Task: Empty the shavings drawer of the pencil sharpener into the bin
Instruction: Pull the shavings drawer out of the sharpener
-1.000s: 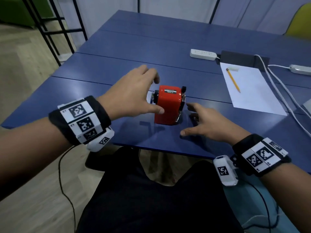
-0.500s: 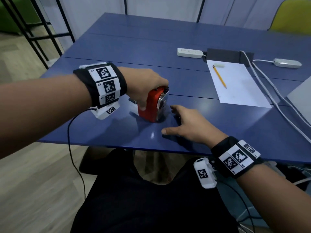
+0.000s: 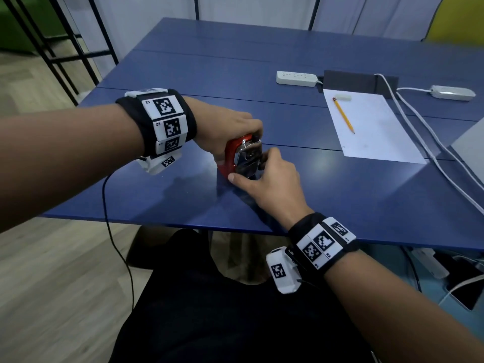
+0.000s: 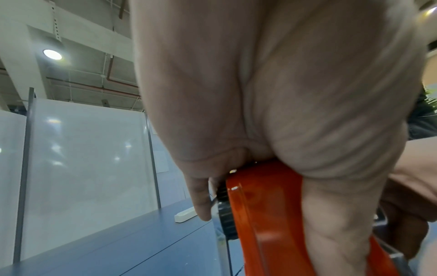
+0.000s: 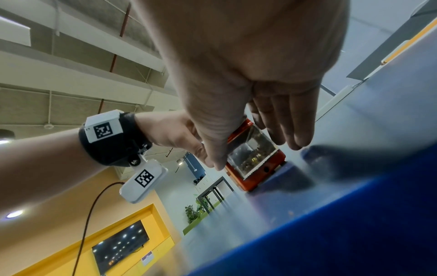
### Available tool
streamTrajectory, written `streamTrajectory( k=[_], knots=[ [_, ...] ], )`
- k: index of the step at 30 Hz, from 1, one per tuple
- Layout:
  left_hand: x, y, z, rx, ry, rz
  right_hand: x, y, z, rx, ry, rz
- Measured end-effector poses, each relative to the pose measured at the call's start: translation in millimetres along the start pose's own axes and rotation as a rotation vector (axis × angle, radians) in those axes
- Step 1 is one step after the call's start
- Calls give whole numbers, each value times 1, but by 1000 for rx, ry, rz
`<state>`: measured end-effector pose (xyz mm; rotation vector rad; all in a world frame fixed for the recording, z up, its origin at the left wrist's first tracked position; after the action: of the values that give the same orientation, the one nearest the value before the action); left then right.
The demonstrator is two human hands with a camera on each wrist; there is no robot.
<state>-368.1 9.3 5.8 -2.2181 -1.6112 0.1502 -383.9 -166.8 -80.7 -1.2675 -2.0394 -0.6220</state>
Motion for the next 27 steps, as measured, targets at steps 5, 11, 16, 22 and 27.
streamTrajectory(
  k=[5, 11, 16, 22, 27],
  knots=[
    [1, 0, 2, -8, -8, 8, 3, 5, 0, -17, -69, -7],
    [2, 2, 2, -11, -6, 12, 4, 9, -4, -1, -79, -12],
    [3, 2, 3, -10, -11, 10, 4, 11, -5, 2, -83, -21],
    [4, 2, 3, -8, -2, 13, 0, 9, -5, -5, -95, -15],
    [4, 3, 3, -3, -8, 5, -2, 6, -8, -11, -85, -23]
  ],
)
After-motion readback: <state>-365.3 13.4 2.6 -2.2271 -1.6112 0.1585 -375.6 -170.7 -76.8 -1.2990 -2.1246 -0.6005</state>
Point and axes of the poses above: each hand's wrist, its own y-axis towards the middle knuckle, its own z-axis out of the palm, x = y × z, the point moved 2 cm from there along y, towards the middle knuckle, and after that the axes turned 8 degrees about y, right-handed, at the moved point
